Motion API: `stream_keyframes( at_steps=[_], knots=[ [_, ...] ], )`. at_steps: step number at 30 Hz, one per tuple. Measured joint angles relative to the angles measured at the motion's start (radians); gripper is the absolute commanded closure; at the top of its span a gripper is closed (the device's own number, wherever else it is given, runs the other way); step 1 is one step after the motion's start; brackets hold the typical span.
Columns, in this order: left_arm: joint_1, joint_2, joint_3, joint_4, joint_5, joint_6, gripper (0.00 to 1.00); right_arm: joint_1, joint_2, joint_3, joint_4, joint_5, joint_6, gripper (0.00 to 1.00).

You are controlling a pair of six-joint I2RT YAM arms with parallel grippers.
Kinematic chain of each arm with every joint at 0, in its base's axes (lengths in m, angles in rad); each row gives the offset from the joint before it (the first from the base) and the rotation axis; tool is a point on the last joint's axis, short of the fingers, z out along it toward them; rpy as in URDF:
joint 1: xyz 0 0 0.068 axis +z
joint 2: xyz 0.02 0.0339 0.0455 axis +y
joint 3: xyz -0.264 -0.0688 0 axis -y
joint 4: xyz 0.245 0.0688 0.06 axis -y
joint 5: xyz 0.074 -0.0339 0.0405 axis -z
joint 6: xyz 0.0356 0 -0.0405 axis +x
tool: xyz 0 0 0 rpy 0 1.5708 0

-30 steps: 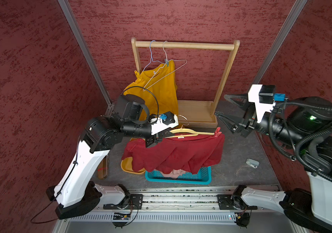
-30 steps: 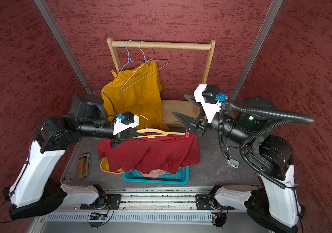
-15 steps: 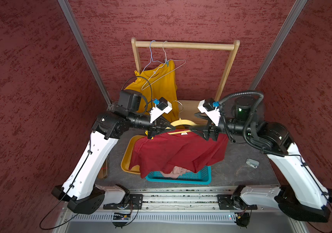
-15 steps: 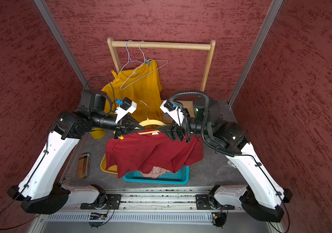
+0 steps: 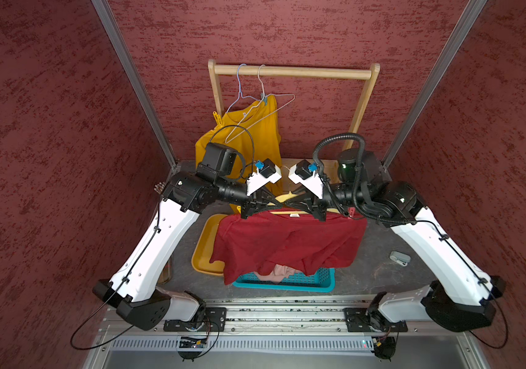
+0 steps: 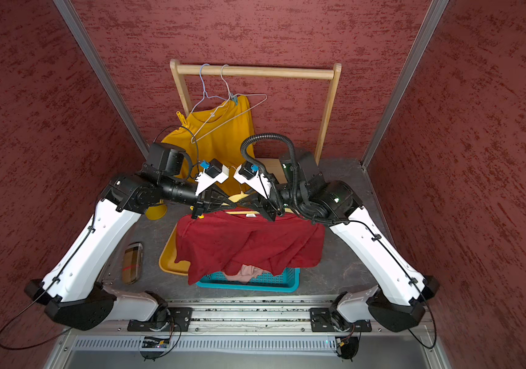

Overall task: Remove the clothespins securing t-shirts to the hanger
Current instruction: Pick up the hanger from the clothes rail.

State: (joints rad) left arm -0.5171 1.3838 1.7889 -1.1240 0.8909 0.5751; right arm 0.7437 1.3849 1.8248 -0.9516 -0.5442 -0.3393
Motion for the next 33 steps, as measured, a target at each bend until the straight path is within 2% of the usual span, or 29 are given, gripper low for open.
stream_keyframes(
  at_steps=[3, 6, 7, 9, 12, 15, 19, 25, 28, 33],
  knots=[
    [-0.007, -0.028, -0.042, 0.04, -0.001, 0.05, 0.9, 0.0, -0.007, -0.003, -0.011, -0.024, -0.014, 1.0],
    [-0.011, -0.069, -0.101, 0.111, -0.02, 0.032, 0.52, 0.004, -0.029, -0.047, 0.024, -0.008, -0.031, 1.0],
    [-0.011, -0.084, -0.125, 0.137, -0.029, 0.021, 0.44, 0.006, -0.037, -0.068, 0.039, -0.004, -0.037, 1.0],
    [-0.008, -0.116, -0.175, 0.194, -0.041, -0.004, 0.38, 0.006, -0.05, -0.102, 0.055, 0.005, -0.052, 1.0],
    [0.01, -0.153, -0.219, 0.256, -0.039, -0.035, 0.36, 0.006, -0.055, -0.125, 0.056, 0.016, -0.066, 1.0],
    [0.075, -0.173, -0.224, 0.313, 0.002, -0.075, 0.35, 0.006, -0.05, -0.111, 0.038, 0.018, -0.079, 1.0],
    [0.218, -0.224, -0.273, 0.387, 0.063, -0.13, 0.37, 0.006, -0.047, -0.096, 0.021, 0.016, -0.092, 1.0],
    [0.444, -0.368, -0.479, 0.536, 0.242, -0.238, 0.36, 0.005, -0.047, -0.096, 0.011, 0.005, -0.1, 1.0],
    [0.481, -0.405, -0.552, 0.611, 0.335, -0.298, 0.36, 0.005, -0.047, -0.096, 0.011, 0.002, -0.103, 1.0],
    [0.486, -0.408, -0.61, 0.636, 0.396, -0.319, 0.39, 0.005, -0.038, -0.08, 0.01, -0.01, -0.103, 1.0]
  ],
)
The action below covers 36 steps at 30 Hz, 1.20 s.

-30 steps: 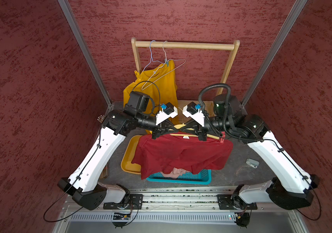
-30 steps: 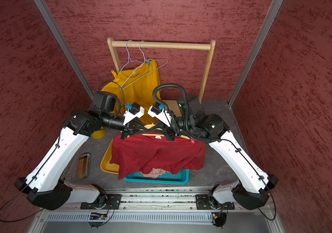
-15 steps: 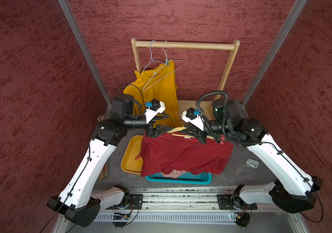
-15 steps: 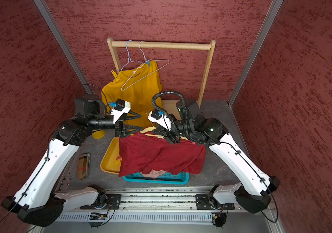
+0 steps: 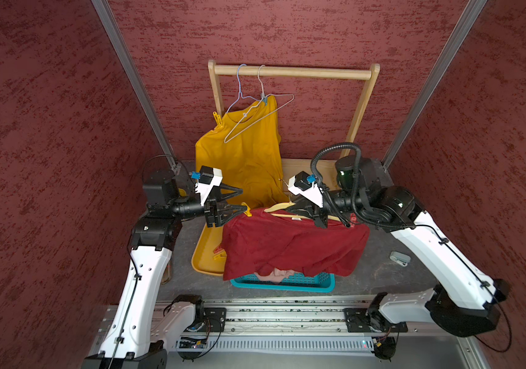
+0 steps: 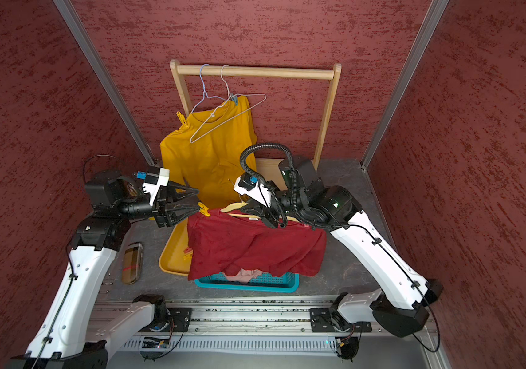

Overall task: Remove the clothespins securing t-shirts to the hanger
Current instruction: Pick up the hanger from the clothes rail, then remove the clothespin from the hanger.

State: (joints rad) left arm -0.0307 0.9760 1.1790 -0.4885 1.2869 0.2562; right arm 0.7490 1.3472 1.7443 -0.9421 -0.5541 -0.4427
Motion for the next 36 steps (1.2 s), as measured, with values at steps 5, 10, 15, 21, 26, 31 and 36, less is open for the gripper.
stream_keyframes(
  at_steps=[5, 10, 15, 21, 26, 31, 36],
  knots=[
    [0.002, -0.006, -0.059, -0.005, 0.015, 0.011, 0.42, 0.0, 0.009, 0.003, -0.002, -0.014, 0.0, 1.0],
    [0.003, -0.006, -0.071, -0.012, 0.02, 0.023, 0.53, 0.0, 0.014, 0.003, -0.005, -0.027, 0.0, 1.0],
    [0.003, -0.005, -0.072, -0.018, 0.025, 0.029, 0.64, 0.0, 0.014, 0.013, -0.006, -0.03, 0.0, 1.0],
    [0.003, -0.005, -0.075, -0.02, 0.032, 0.02, 0.77, 0.0, 0.014, 0.014, -0.006, -0.029, 0.0, 1.0],
    [0.003, -0.003, -0.076, -0.019, 0.032, 0.001, 0.84, 0.0, 0.014, 0.014, -0.013, -0.029, 0.001, 1.0],
    [0.003, -0.008, -0.076, -0.019, 0.017, -0.019, 0.95, 0.0, 0.014, 0.014, -0.014, -0.029, 0.0, 1.0],
    [0.002, -0.027, -0.082, -0.012, 0.0, -0.037, 0.99, 0.0, 0.014, 0.014, -0.013, -0.027, 0.001, 1.0]
  ],
)
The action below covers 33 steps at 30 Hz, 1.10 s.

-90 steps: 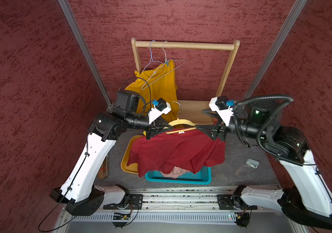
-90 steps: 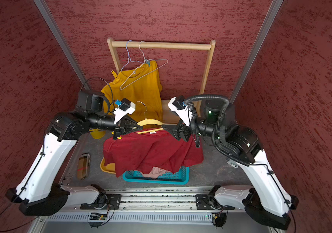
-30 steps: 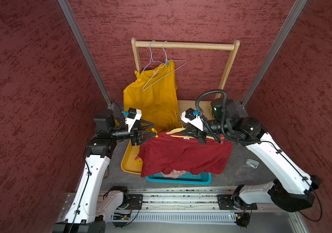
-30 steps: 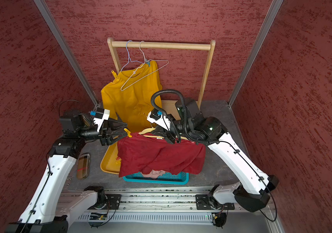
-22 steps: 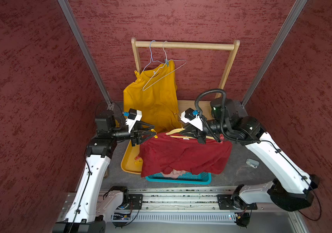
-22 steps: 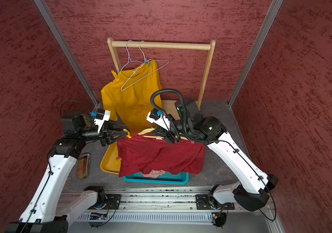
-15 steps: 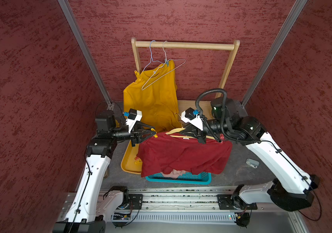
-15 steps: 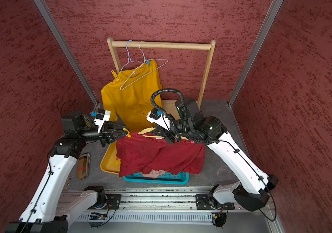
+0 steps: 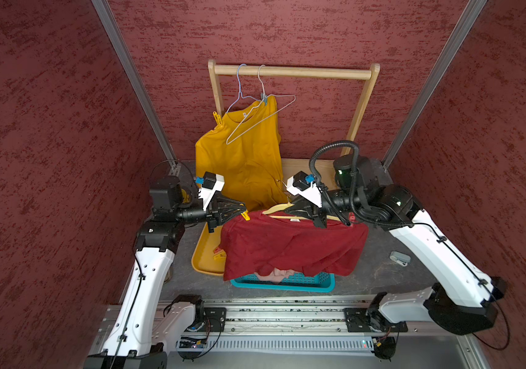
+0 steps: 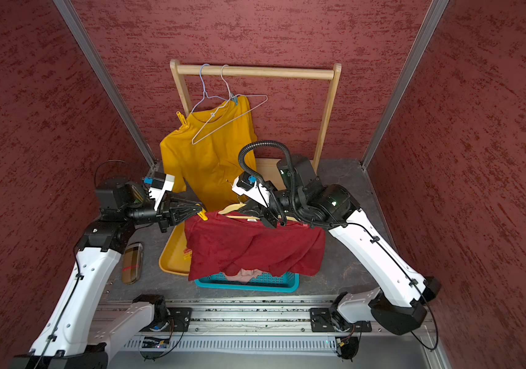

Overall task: Remove the clothespins securing t-shirts to the hanger
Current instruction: Remove the clothespin from the hanger.

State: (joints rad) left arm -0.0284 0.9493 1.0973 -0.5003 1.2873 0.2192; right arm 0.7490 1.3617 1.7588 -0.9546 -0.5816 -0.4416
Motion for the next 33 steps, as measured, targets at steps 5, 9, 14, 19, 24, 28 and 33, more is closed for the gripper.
stream_keyframes(
  at_steps=[5, 9, 14, 19, 24, 28, 33],
  knots=[
    [0.0, -0.01, 0.0, 0.008, -0.035, -0.014, 1.0, 0.0, -0.001, 0.0, 0.01, 0.029, 0.005, 1.0],
    [0.0, -0.025, 0.0, 0.008, -0.078, -0.021, 1.0, 0.0, -0.002, -0.007, 0.022, 0.048, 0.008, 1.0],
    [0.0, -0.04, 0.0, 0.012, -0.109, -0.022, 1.0, 0.001, -0.006, -0.023, 0.037, 0.061, 0.008, 1.0],
    [0.0, -0.04, 0.004, 0.019, -0.116, -0.025, 1.0, 0.001, -0.01, -0.039, 0.041, 0.073, 0.008, 1.0],
    [-0.001, -0.043, 0.028, 0.019, -0.115, -0.027, 1.0, 0.0, -0.011, -0.06, 0.044, 0.108, 0.011, 1.0],
    [-0.001, -0.056, 0.052, 0.0, -0.136, -0.023, 1.0, 0.0, -0.015, -0.076, 0.046, 0.127, 0.015, 1.0],
    [-0.001, -0.085, 0.063, -0.032, -0.25, -0.02, 1.0, 0.0, -0.029, -0.093, 0.053, 0.146, 0.019, 1.0]
  ],
)
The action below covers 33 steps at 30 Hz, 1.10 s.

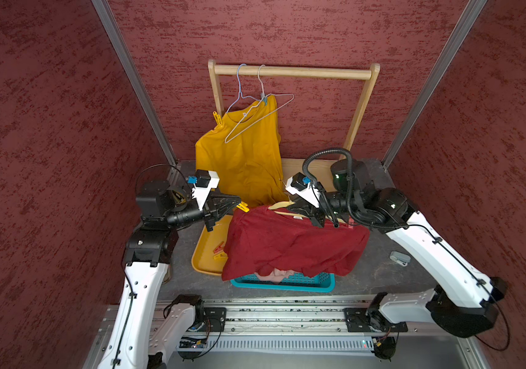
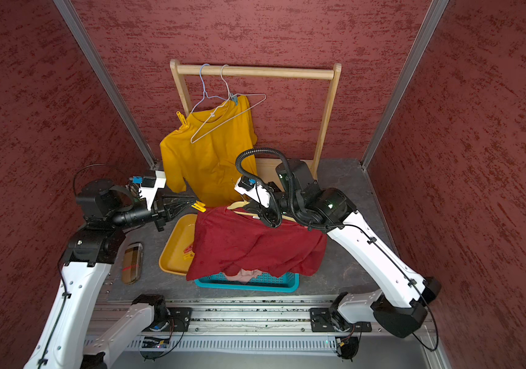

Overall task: Remove the clothespins securing t-shirts to the hanger
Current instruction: Remove the clothespin from the hanger, then place the clothespin in the storage box.

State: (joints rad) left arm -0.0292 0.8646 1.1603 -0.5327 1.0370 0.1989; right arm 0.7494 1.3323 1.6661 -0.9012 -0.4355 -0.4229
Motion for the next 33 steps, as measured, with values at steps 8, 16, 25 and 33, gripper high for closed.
stream_keyframes(
  at_steps=[8, 16, 25, 33],
  knots=[
    [0.0, -0.068, -0.056, -0.074, -0.348, -0.011, 1.0, 0.0, -0.032, -0.024, 0.029, 0.036, 0.008, 1.0],
    [0.0, -0.12, -0.195, -0.129, -0.562, -0.028, 1.0, 0.0, -0.051, -0.033, 0.055, 0.056, 0.019, 1.0],
    [0.001, -0.119, -0.341, -0.148, -0.684, -0.027, 0.99, 0.0, -0.072, -0.069, 0.079, 0.071, 0.027, 1.0],
    [0.001, -0.077, -0.411, -0.128, -0.733, -0.027, 0.82, 0.0, -0.072, -0.069, 0.09, 0.086, 0.035, 1.0]
  ],
)
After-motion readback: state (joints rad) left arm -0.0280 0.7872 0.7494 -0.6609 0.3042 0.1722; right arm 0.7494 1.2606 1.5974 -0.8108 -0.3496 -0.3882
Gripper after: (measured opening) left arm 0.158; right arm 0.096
